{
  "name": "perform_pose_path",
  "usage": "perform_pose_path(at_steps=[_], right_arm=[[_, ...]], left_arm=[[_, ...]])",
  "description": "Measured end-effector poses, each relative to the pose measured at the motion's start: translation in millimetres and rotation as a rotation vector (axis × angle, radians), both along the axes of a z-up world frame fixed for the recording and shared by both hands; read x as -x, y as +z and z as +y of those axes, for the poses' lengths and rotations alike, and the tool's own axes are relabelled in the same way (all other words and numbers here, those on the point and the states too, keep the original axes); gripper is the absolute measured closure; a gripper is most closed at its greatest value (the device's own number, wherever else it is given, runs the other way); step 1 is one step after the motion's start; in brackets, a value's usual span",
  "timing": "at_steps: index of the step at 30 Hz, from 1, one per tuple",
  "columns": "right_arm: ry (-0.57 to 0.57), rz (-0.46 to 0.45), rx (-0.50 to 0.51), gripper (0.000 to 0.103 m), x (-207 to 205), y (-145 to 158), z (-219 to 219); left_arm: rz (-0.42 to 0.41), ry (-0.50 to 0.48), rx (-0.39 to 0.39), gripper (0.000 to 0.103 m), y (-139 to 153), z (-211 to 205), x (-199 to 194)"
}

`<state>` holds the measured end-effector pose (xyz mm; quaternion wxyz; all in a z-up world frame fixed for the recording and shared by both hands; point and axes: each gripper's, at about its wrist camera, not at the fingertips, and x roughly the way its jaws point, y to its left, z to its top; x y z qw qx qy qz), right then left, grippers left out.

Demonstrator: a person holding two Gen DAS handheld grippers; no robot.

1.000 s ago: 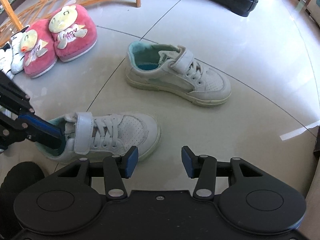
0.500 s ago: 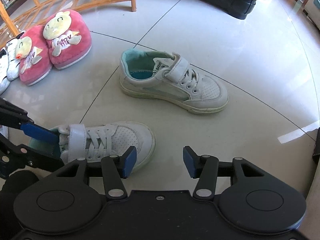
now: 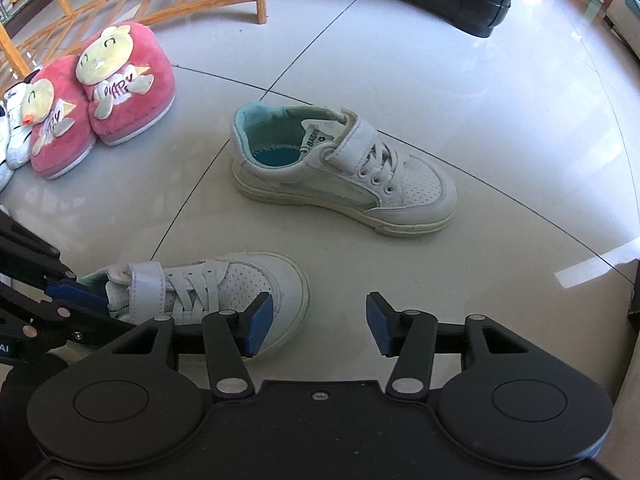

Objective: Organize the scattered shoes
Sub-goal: 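Lift and carry the sneaker with the left gripper toward the pink slippers, then lower the sneaker beside the pink slippers with the left gripper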

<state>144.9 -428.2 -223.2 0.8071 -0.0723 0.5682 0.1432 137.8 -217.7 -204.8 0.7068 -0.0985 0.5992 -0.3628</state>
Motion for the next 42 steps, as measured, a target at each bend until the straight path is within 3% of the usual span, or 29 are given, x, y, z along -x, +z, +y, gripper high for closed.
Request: perform_pose_path(at_steps=[8,11,24,35,42], right_arm=[[0.008,0.007,-0.003,0.048,1,-3,3],[0.009,0.010,-0.002,0.048,0,-6,5],[-0.006,0.021,0.009,0.048,-13,-20,8],[-0.029,0.041,0.022,0.046,-1,-21,2],[-0.043,0.047,0.035,0.043,7,-21,2]], left_arm=[[-0.159,-0.342,-0.035,0.090,12,-4,7],[-0.167,-0.383,-0.029,0.090,11,-4,5],[-0.035,-0.200,0.008,0.081,-1,8,-1],[-0.020,-0.091,0.000,0.070,-3,7,-6],[-0.062,-0.101,-0.035,0.063,0,-1,-4]])
